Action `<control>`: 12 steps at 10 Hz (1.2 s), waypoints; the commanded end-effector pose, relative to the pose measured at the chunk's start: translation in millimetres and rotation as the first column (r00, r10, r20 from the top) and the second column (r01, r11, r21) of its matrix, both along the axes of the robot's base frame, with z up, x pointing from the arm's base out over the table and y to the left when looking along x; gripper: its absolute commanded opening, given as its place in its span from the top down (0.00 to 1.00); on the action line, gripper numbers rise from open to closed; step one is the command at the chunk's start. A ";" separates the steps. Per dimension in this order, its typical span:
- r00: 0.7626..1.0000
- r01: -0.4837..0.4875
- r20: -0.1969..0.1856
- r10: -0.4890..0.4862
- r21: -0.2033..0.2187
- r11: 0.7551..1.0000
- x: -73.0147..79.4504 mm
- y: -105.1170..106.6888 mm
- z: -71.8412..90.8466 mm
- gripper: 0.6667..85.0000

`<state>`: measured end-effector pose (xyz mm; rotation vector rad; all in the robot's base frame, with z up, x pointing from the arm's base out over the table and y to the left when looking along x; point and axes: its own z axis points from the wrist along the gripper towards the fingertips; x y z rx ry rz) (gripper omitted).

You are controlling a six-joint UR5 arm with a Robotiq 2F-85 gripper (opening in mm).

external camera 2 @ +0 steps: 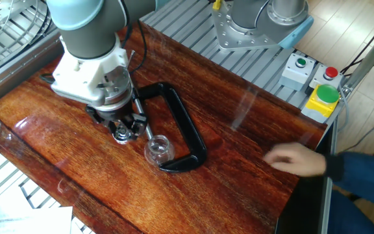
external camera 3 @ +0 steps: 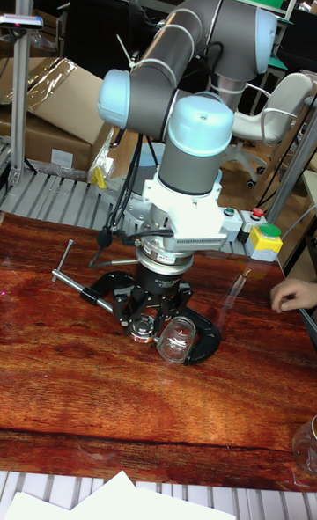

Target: Screw the lid onto the jar

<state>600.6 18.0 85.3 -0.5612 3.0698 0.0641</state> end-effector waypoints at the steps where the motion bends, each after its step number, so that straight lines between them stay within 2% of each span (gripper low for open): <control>1: 0.999 0.027 -0.020 -0.027 0.002 1.000 -15.5 20.2 14.0 0.99; 3: 0.992 0.125 -0.030 -0.125 -0.009 0.992 -47.5 79.3 41.8 0.99; 4: 0.988 0.154 -0.032 -0.154 -0.006 0.988 -54.4 100.4 47.1 0.99; 5: 0.987 0.162 -0.021 -0.162 -0.003 0.987 -53.7 110.5 43.5 0.99; 7: 0.994 0.108 0.008 -0.108 0.003 0.994 -42.2 98.8 13.8 0.99; 8: 0.996 0.088 0.009 -0.088 0.012 0.996 -39.7 92.2 5.7 0.99; 12: 0.998 0.056 0.015 -0.056 -0.017 0.998 -34.1 82.3 -2.4 0.99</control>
